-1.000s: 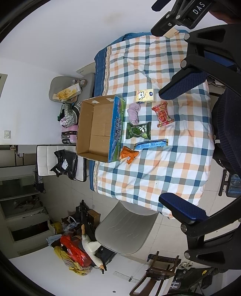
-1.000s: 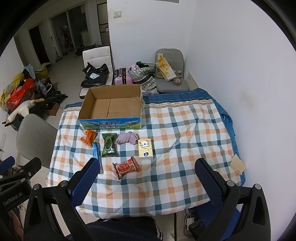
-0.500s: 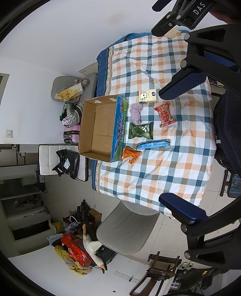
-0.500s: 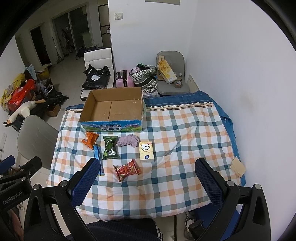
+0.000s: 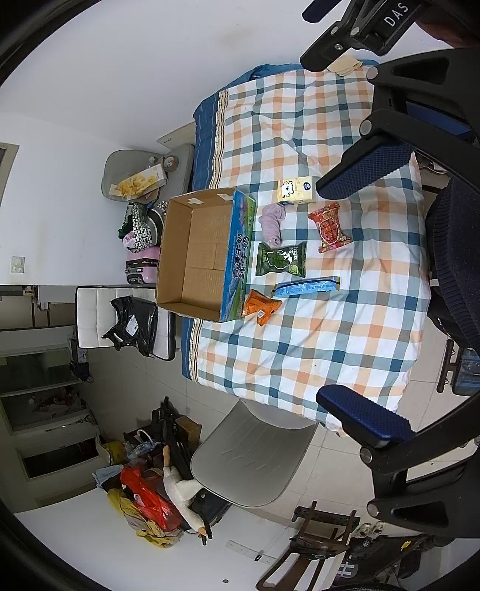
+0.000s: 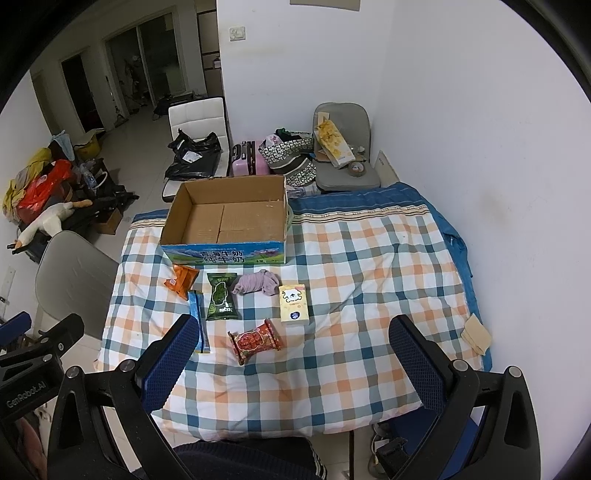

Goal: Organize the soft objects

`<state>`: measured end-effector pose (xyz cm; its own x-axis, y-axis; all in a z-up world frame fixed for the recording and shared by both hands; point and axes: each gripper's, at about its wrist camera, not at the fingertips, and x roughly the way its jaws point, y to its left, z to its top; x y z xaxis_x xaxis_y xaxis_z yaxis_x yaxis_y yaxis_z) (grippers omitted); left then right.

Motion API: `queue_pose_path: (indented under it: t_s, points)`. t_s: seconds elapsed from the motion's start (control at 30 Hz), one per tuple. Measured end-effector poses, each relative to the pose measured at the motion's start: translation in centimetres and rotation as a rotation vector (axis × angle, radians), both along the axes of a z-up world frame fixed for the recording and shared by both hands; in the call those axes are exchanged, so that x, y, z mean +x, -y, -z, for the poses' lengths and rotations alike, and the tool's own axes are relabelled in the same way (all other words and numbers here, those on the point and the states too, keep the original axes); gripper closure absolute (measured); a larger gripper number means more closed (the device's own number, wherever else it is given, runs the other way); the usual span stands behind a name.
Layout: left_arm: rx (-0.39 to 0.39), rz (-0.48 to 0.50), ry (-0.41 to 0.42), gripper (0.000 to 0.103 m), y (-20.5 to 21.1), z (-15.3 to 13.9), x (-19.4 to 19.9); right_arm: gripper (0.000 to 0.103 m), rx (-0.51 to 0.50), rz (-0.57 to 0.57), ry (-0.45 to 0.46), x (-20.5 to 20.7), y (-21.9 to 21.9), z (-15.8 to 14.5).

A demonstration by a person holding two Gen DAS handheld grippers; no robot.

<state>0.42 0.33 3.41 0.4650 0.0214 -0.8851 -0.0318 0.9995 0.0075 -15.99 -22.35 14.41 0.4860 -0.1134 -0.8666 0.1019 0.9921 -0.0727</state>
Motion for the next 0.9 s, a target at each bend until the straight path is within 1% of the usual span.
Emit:
queue_pose_path:
  t_s: [0.1, 0.2, 0.27, 0.37, 0.4, 0.43, 0.5, 0.53, 0.57, 0.6, 0.7, 0.77, 0.83, 0.87, 0.9]
  points:
    - [-0.01, -0.009, -0.009, 0.0, -0.2, 0.1, 0.4, 0.0, 0.003, 0.001, -0.001, 0.3, 0.0, 0.0]
    - [-0.037, -0.026, -0.02, 0.0, -0.4, 0.7, 2.1, 0.0, 0.01, 0.005, -0.021, 2.5, -0.4, -0.1]
    - [-0.049, -0.029, -0.029, 0.0, -0.4, 1.5, 3.4, 0.0, 0.015, 0.012, -0.04, 3.9, -0.1, 0.7]
    - [-0.06, -0.041, -0.06, 0.0, -0.4, 4.2, 5.9, 0.0, 0.025, 0.03, -0.086, 7.2, 0.5, 3.1]
    - [-0.073, -0.046, -0.084, 0.0, -0.6, 5.9, 7.2, 0.0, 0.03, 0.039, -0.106, 8.5, 0.9, 4.1]
    - [-0.077, -0.05, -0.095, 0.0, -0.7, 7.1, 7.9, 0.0, 0.037, 0.046, -0.126, 9.8, 1.2, 5.3]
    - [-0.062, -0.055, -0.134, 0.0, -0.6, 10.7, 9.6, 0.0, 0.047, 0.062, -0.164, 12.4, 2.2, 8.0]
    - [-0.051, -0.055, -0.147, 0.0, -0.6, 11.9, 10.4, 0.0, 0.051, 0.066, -0.181, 13.8, 2.6, 9.3]
    - [-0.037, -0.054, -0.17, 0.0, -0.6, 13.3, 11.2, 0.0, 0.053, 0.068, -0.201, 14.9, 3.0, 11.1]
    - [-0.036, -0.055, -0.21, 0.0, -0.5, 15.4, 12.4, 0.0, 0.053, 0.072, -0.225, 16.0, 3.3, 13.0]
    - [-0.048, -0.047, -0.284, 0.0, -0.1, 20.0, 14.8, 0.0, 0.081, 0.07, -0.308, 19.2, 4.1, 18.4]
    - [-0.063, -0.02, -0.334, 0.0, 0.7, 23.1, 16.5, 0.0, 0.093, 0.064, -0.363, 21.4, 4.6, 22.1]
    - [-0.052, 0.004, -0.376, 0.0, 1.8, 26.1, 18.1, 0.0, 0.11, 0.06, -0.423, 23.9, 4.9, 26.0]
    - [-0.057, 0.015, -0.393, 0.003, 2.2, 27.2, 18.7, 0.0, 0.12, 0.057, -0.444, 25.3, 4.9, 27.5]
    - [-0.047, 0.02, -0.429, 0.006, 2.8, 29.0, 19.6, 0.0, 0.118, 0.052, -0.463, 26.4, 4.8, 29.1]
